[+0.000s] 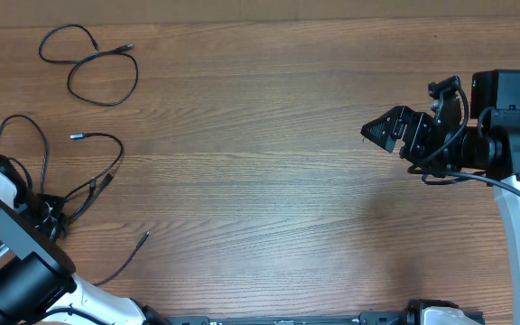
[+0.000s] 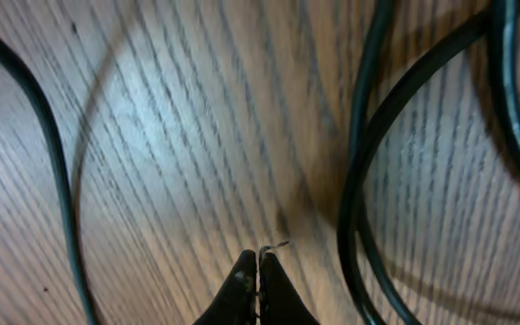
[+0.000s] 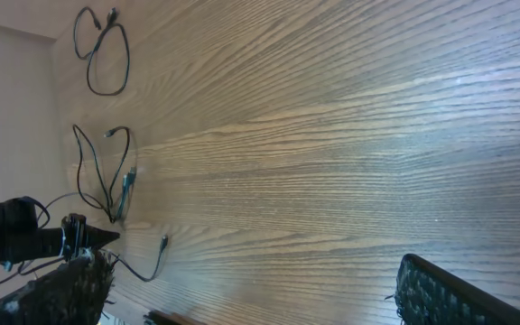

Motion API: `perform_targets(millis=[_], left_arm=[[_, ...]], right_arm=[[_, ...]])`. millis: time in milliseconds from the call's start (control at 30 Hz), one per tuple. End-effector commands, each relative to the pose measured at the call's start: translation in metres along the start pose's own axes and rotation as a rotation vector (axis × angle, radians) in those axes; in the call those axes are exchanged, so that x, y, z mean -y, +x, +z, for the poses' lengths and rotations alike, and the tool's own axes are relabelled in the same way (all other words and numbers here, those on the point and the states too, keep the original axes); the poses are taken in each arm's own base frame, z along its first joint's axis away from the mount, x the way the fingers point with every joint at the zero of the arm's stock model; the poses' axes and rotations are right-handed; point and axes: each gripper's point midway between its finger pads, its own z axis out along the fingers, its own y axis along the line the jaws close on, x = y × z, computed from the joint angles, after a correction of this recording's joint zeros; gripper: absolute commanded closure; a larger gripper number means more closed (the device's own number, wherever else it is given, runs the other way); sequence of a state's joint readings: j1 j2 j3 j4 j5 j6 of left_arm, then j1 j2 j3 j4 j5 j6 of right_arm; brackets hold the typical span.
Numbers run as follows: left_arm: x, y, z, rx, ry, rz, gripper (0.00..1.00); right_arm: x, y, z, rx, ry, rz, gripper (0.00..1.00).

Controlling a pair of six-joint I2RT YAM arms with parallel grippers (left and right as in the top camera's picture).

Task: Untangle cables

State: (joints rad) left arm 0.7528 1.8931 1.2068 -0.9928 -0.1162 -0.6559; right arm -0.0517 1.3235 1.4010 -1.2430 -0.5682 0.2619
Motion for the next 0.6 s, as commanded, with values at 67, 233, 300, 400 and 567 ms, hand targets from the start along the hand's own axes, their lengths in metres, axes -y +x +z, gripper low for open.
perform_targets(millis=[67, 233, 300, 400, 567], left_arm=[[0.003, -0.004, -0.002, 0.01, 0.01, -0.013, 0.96], [0.008, -0.01, -0.008, 0.026, 0.026, 0.0, 0.96], [0.009, -0.012, -0.01, 0.034, 0.032, 0.001, 0.96], [0.012, -0.015, -0.011, 0.043, 0.045, 0.0, 0.96], [0.018, -0.014, -0.012, 0.033, 0.077, -0.001, 0.96]], right_arm=[[0.0, -0.003, -0.003, 0.009, 0.005, -0.002, 0.0], [0.0, -0.003, -0.003, 0.009, 0.005, -0.002, 0.0], [0.0, -0.003, -0.003, 0.009, 0.005, -0.002, 0.0], [0.0, -0.003, -0.003, 0.009, 0.005, -0.002, 0.0], [0.0, -0.003, -0.003, 0.01, 0.005, -0.002, 0.0]])
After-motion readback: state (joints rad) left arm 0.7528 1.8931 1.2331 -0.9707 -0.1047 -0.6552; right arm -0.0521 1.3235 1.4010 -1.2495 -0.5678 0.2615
